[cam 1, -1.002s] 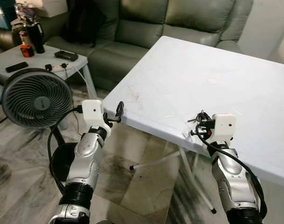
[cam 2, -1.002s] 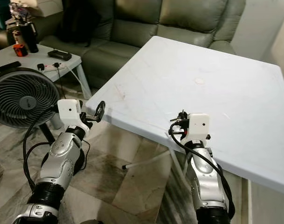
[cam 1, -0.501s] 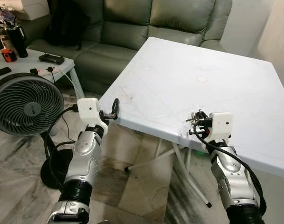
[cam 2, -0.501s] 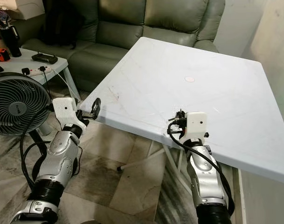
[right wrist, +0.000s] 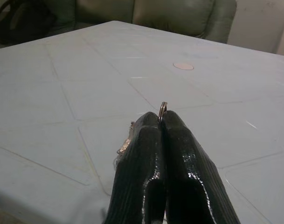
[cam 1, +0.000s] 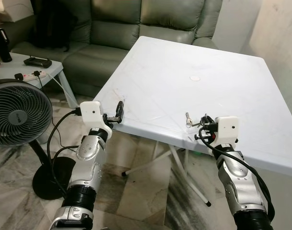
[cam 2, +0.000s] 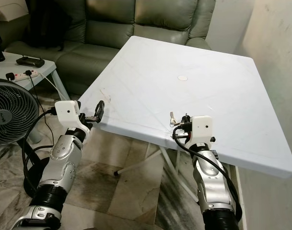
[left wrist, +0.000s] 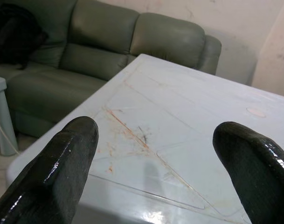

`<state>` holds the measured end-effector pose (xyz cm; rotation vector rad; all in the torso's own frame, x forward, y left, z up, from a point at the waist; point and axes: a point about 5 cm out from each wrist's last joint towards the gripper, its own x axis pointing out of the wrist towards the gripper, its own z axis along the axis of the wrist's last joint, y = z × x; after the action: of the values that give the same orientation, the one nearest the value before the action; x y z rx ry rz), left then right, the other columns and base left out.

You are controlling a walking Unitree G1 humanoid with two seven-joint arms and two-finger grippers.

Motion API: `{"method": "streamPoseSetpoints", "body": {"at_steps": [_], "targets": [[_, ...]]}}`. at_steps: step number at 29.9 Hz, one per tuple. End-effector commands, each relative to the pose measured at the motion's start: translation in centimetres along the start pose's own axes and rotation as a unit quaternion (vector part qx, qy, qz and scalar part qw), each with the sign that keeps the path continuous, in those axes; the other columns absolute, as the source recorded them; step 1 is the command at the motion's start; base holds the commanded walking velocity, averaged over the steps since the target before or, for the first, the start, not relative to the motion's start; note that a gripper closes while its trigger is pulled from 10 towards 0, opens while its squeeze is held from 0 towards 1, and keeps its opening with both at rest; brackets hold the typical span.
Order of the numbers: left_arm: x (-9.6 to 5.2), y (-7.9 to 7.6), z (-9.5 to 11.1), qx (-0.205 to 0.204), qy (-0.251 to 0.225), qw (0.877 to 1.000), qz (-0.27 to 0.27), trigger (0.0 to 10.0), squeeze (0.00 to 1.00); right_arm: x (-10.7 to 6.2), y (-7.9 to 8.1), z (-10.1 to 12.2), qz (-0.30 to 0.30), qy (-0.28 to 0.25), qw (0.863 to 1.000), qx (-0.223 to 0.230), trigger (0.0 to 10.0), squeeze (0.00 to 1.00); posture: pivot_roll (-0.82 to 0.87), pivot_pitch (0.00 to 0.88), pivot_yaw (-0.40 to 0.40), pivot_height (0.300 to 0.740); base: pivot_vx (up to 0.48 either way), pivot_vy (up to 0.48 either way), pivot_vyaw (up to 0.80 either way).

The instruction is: Hang keys on a hook

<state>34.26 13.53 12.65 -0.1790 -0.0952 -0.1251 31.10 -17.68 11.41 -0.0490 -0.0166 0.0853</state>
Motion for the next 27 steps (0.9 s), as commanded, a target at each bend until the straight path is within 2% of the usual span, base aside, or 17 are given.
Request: {"method": "streamPoseSetpoints", "body": {"at_steps": [1, 9, 11, 27], "targets": [[0.24, 0.06, 0.02, -0.004, 0.005, 1.0, 0.002, 10.0, 0.0, 0.22, -0.15, 0.38, 0.0, -0.007, 1.0, -0.004, 10.0, 0.0, 0.06, 0.0, -0.04, 0.74, 0.0, 0.442, -0.72], [0.34, 0.13, 0.12, -0.007, 0.004, 1.0, 0.005, 10.0, 0.0, 0.25, -0.2, 0.36, -0.002, -0.007, 1.0, -0.005, 10.0, 0.0, 0.06, 0.0, -0.041, 0.74, 0.0, 0.469, -0.72], [0.34, 0.21, 0.24, 0.001, 0.0, 1.0, 0.01, 10.0, 0.0, 0.23, -0.24, 0.34, -0.003, -0.006, 1.0, -0.005, 10.0, 0.0, 0.06, 0.0, -0.042, 0.74, 0.0, 0.0, -0.72], [0.64, 0.16, 0.11, -0.019, 0.015, 0.999, 0.032, 10.0, 0.0, 0.37, -0.33, 0.33, -0.008, -0.004, 1.0, -0.004, 10.0, 0.0, 0.06, 0.0, -0.051, 0.74, 0.0, 0.0, -0.72]]}}
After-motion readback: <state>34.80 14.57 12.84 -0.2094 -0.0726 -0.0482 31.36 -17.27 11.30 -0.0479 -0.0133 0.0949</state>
